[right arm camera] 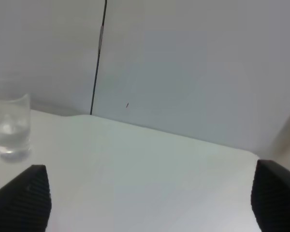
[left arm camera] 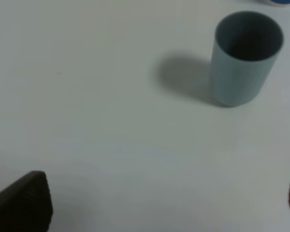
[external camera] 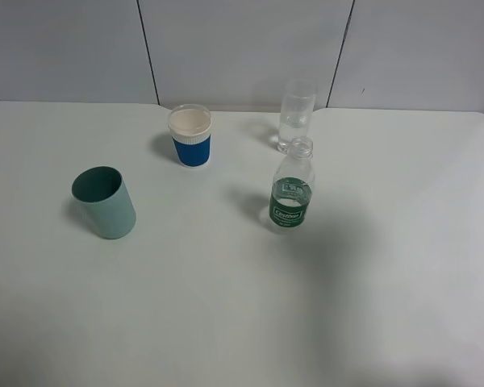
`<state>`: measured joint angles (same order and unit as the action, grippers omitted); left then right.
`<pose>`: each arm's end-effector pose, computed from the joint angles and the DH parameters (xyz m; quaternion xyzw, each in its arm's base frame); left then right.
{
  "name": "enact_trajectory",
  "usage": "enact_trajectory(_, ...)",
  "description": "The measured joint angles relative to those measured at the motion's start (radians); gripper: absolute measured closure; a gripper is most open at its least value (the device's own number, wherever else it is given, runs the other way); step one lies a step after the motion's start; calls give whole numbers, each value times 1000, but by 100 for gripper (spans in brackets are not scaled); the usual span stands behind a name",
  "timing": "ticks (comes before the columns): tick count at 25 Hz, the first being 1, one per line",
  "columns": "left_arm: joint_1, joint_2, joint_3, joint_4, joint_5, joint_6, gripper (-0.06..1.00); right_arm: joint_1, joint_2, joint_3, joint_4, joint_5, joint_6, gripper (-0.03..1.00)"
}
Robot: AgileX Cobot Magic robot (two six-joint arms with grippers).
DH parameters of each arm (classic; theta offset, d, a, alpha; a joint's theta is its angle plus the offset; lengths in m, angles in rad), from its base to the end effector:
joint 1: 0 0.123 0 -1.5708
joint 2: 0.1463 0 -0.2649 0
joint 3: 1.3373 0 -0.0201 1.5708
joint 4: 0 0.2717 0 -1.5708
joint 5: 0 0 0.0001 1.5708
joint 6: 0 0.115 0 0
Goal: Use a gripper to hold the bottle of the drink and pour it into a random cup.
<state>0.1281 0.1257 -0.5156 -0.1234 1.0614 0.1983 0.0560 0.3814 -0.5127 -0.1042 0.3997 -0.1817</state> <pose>0.0735 -0.0030 0.2739 0.0299 0.8786 0.0159 0.4763 0.1451 0.0035 0.3143 -0.1147 0.7589 -0.0863 0.6352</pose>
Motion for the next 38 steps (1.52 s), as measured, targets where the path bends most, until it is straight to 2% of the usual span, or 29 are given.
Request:
enact_trajectory(8, 0, 0, 0, 0, 0, 0, -5, 0, -164, 0, 142, 247, -4, 15)
enact_trajectory(20, 0, 0, 0, 0, 0, 0, -5, 0, -380, 0, 154, 512, -10, 15)
enact_trajectory(29, 0, 0, 0, 0, 0, 0, -5, 0, -384, 0, 195, 650, 0, 15)
enact_trajectory(38, 0, 0, 0, 0, 0, 0, -5, -1, -384, 29, 192, 662, 0, 15)
